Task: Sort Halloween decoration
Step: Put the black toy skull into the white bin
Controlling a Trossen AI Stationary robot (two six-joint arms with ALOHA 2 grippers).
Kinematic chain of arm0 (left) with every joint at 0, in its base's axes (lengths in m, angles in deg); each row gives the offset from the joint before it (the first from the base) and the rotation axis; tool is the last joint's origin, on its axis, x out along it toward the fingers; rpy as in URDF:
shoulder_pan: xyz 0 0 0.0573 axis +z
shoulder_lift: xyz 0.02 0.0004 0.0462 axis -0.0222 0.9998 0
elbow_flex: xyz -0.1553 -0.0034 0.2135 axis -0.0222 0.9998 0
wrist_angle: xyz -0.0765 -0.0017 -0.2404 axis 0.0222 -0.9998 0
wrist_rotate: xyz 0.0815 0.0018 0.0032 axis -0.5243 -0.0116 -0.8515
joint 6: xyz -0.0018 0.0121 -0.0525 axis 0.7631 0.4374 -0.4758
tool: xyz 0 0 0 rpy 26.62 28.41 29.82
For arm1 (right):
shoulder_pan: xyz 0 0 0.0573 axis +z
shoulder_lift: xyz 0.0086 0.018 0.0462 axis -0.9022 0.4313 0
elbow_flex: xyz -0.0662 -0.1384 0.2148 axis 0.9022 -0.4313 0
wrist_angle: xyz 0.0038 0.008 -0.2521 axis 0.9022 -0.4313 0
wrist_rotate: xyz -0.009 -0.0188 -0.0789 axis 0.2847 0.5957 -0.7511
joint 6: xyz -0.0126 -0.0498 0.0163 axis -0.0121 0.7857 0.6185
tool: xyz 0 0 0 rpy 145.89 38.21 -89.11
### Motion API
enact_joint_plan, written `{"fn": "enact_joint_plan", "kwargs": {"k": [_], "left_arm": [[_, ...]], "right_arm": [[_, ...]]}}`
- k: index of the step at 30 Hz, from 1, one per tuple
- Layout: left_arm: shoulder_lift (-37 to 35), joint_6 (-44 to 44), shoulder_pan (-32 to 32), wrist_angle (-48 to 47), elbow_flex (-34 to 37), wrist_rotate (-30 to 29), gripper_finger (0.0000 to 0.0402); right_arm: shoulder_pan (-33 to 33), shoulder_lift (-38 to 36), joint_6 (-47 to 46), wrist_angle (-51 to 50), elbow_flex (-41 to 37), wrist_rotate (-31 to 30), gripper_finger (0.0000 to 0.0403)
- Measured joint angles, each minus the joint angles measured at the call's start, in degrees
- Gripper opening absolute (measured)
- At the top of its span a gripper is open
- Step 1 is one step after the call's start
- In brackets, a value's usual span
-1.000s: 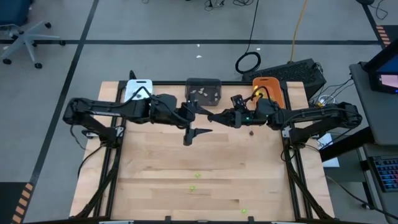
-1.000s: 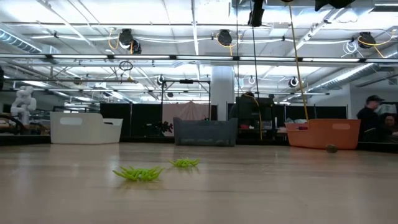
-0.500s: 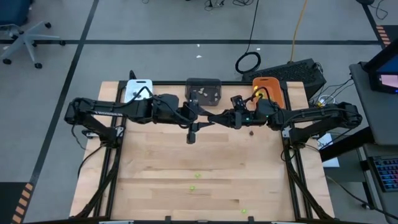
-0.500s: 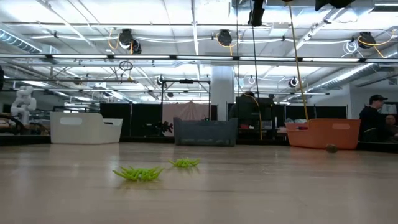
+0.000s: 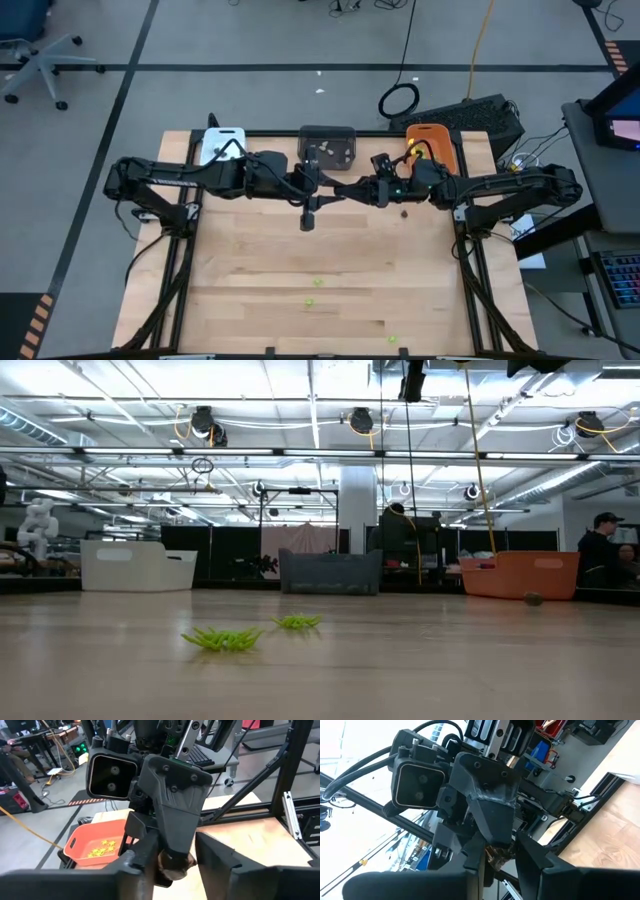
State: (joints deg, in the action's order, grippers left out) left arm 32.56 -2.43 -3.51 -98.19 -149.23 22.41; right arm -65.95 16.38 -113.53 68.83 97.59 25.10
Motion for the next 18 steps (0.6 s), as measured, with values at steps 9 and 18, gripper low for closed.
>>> {"fn": "enact_joint_plan", "kwargs": {"k": [9, 18], "left_arm": [[-0.1, 1.1, -0.2, -0.7, 0.0, -0.4, 0.0188], [-0.2, 3.3, -0.2, -1.9, 0.0, -2.3, 0.0119]], "right_arm": [[0.0, 0.0, 0.0, 0.1, 0.0, -0.3, 0.0057], [0.0, 0.0, 0.0, 0.0, 0.0, -0.3, 0.0057]]}}
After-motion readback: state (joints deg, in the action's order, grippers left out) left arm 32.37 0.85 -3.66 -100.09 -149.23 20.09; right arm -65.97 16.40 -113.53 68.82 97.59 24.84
